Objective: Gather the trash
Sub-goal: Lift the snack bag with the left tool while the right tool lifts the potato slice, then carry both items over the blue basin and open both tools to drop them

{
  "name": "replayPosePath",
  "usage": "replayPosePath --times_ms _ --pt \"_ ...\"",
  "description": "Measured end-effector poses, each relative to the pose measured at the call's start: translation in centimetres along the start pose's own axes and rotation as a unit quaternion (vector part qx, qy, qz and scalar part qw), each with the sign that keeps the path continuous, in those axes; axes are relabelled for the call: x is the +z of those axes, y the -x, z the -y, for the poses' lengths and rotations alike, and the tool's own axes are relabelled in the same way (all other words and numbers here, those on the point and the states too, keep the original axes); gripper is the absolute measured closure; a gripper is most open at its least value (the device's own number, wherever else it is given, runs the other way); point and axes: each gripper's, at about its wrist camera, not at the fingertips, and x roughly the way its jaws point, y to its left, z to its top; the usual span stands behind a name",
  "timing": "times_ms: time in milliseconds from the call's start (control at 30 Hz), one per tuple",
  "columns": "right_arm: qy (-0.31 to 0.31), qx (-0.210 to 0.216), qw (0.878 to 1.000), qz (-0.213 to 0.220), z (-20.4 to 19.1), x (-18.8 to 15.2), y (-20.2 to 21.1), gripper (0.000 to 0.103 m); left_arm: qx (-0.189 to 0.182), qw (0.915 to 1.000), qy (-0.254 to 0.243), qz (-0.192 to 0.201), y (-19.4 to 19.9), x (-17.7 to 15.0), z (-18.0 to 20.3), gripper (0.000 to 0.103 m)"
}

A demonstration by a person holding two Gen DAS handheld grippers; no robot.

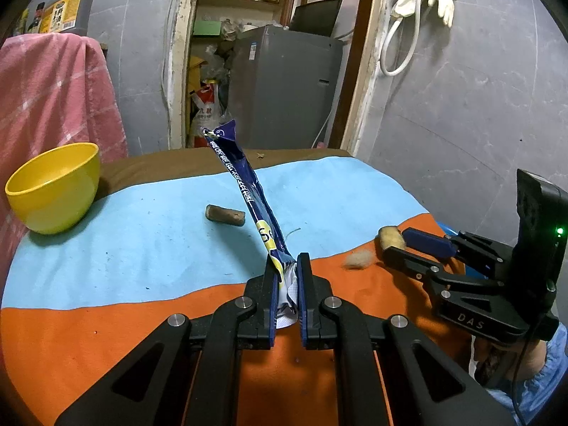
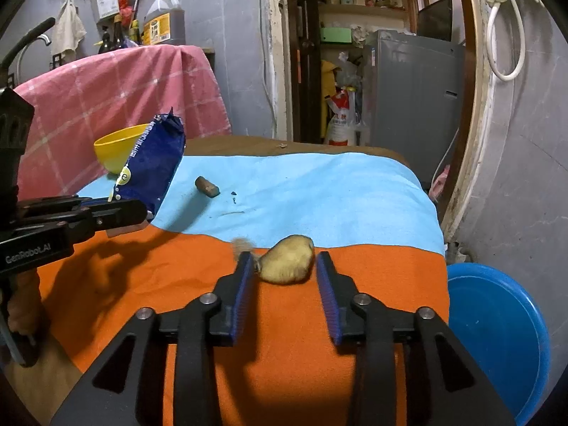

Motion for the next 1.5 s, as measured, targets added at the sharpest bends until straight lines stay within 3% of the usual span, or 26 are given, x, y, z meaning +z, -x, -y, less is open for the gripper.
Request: replayPosePath --times_ms 167,400,600,833,1100,1300,1500 --pt "-0.009 -0.009 1.000 0.014 0.3 0.2 0.3 0.058 -0.003 1.0000 0.008 -0.005 -0.3 0.1 -0.5 0.096" --pt "-0.008 -0.018 1.000 0.007 0.0 0.5 -0.9 0.058 -0.006 0.9999 0.011 -0.006 -0.4 0.3 -0.8 0.096" --pt "0.026 -0.034 0.999 -0.009 -1.0 0.3 -1.3 0.072 -0.005 1.0000 0.005 -0.005 -0.3 0.2 -0.5 0.096" --pt "0.025 -0.033 0.999 -0.004 -1.0 0.3 -0.9 0.074 -0.002 0.9999 -0.009 0.005 0.3 0.4 0.2 0.096" --pt "-0.007 -0.060 0.993 0.102 0.7 1.2 3.7 0.074 0.000 0.9974 -0.033 0.064 2.4 1.4 2.5 0.096" --pt "-0.025 -0.094 0.975 0.199 1.9 1.6 8.1 0.074 -0.005 0.9903 -0.073 0.118 3.9 2.7 5.4 0.096" --pt "-0.028 -0.144 0.953 0.267 2.8 1.5 11.8 0.074 -0.041 0.9861 -0.098 0.128 3.4 4.0 8.1 0.096"
